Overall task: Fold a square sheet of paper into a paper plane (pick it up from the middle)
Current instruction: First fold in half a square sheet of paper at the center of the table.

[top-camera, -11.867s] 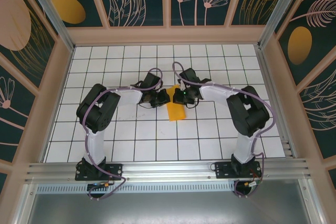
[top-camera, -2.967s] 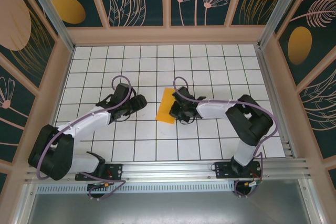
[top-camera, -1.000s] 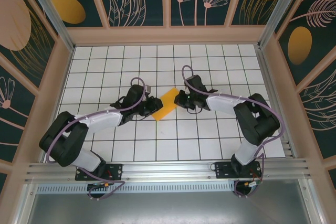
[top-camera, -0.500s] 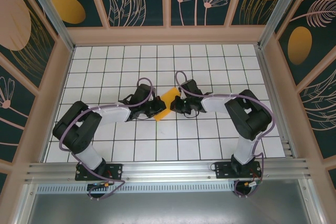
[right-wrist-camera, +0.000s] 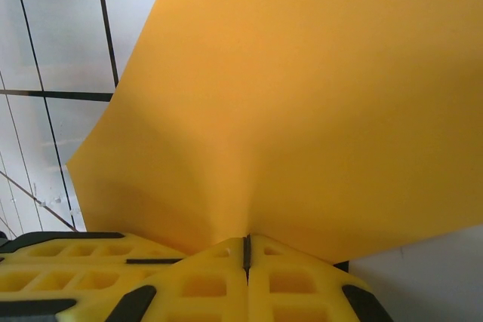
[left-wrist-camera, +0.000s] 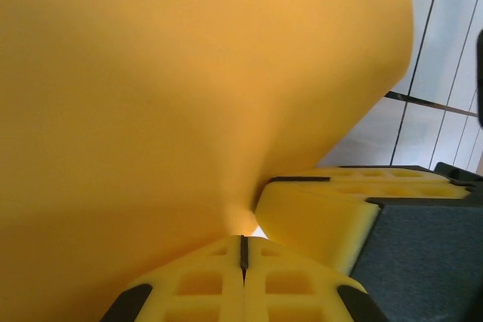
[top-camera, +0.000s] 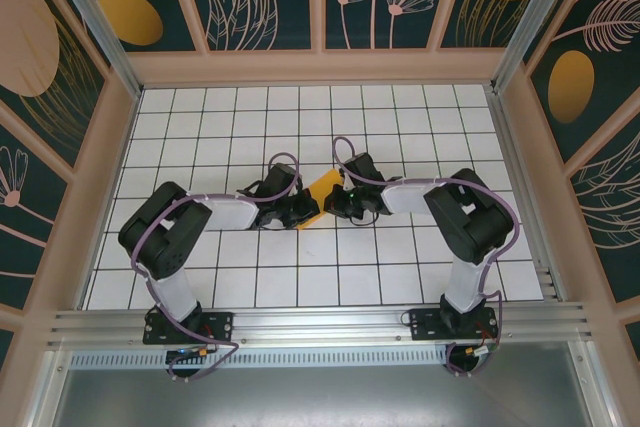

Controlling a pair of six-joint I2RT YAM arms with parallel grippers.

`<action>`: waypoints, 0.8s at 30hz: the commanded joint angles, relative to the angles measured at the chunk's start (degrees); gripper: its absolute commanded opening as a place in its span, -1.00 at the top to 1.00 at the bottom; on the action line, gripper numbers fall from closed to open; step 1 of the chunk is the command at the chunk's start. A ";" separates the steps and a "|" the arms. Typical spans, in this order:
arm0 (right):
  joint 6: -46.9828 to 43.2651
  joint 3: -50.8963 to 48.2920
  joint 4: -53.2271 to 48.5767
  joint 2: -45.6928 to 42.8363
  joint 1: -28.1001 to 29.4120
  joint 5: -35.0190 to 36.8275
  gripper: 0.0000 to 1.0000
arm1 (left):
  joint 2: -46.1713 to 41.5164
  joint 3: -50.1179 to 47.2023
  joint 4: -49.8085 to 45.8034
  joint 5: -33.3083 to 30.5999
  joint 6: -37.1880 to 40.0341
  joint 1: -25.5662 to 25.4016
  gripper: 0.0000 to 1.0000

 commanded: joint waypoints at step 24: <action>-4.30 0.78 -3.88 1.90 -3.24 3.36 1.00 | 2.74 0.78 -11.59 -2.69 1.61 -0.59 1.00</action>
